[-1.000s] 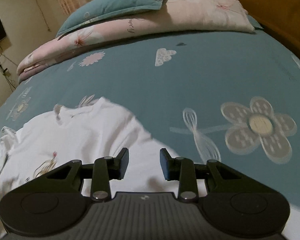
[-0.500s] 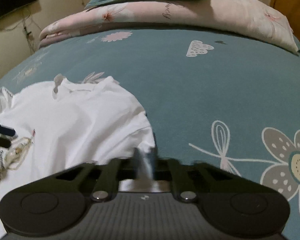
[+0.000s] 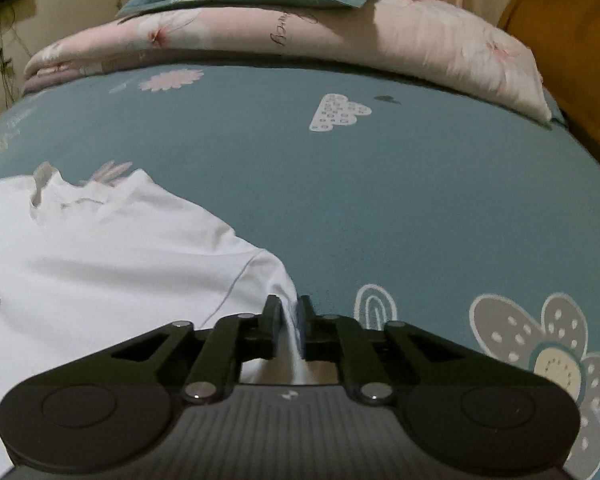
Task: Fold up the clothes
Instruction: 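Release the hem and smooth the shirt front with the left gripper, then grasp the shirt edge with the left gripper while the right gripper grasps another edge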
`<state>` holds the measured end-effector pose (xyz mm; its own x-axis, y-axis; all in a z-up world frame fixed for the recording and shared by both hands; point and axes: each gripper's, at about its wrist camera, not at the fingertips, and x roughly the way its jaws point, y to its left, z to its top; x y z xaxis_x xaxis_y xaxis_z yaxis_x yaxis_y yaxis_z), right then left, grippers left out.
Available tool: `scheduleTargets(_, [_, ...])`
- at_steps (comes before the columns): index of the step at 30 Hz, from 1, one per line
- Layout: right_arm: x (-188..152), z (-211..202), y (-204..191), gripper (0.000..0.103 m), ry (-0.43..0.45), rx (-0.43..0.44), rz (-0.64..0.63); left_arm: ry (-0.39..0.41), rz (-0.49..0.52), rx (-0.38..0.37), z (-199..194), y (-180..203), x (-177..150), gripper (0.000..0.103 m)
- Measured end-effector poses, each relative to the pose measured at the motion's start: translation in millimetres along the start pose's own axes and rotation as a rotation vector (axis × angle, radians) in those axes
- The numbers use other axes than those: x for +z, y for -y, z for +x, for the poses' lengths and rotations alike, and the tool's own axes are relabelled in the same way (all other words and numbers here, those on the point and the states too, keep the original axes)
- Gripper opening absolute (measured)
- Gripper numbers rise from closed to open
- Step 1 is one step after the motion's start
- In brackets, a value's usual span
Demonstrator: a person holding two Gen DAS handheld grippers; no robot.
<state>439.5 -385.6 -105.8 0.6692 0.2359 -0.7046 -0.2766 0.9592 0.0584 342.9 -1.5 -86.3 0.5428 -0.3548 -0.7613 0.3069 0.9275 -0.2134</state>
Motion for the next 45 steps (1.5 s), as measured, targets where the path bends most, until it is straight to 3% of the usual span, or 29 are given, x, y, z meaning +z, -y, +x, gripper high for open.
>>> scheduleTargets(2, [4,-9,0,0.021,0.023,0.007,0.001,0.023,0.003,0.01,-6,-5,3,0.057])
scheduleTargets(7, [31,-9,-19,0.037,0.054,0.076,-0.073,0.06,-0.012,0.047,-17,-31,22,0.058])
scheduleTargets(12, [60,17,-45,0.038,0.025,0.147,-0.171,0.146,0.108,0.133,-16,-70,63,0.057])
scheduleTargets(17, [77,52,-58,0.038,-0.023,0.22,-0.227,0.146,0.294,0.097,13,-100,107,0.057])
scheduleTargets(22, [80,69,-64,0.038,-0.062,0.29,-0.276,0.009,0.496,0.034,51,-108,126,0.052])
scheduleTargets(24, [79,73,-66,0.038,-0.074,0.307,-0.292,-0.033,0.539,0.024,63,-110,129,0.043])
scheduleTargets(32, [77,85,-66,0.038,-0.029,0.324,-0.31,-0.054,0.574,-0.014,91,-115,131,0.044])
scheduleTargets(37, [76,83,-66,0.037,-0.041,0.366,-0.324,-0.063,0.545,-0.017,91,-115,130,0.045])
scheduleTargets(40, [75,81,-71,0.026,-0.05,0.377,-0.348,-0.068,0.58,-0.028,88,-108,127,0.032])
scheduleTargets(42, [74,78,-75,0.011,-0.045,0.363,-0.371,-0.062,0.626,-0.035,86,-100,122,0.013])
scheduleTargets(45, [72,74,-79,0.005,-0.023,0.34,-0.39,-0.025,0.665,0.0,83,-89,114,0.001])
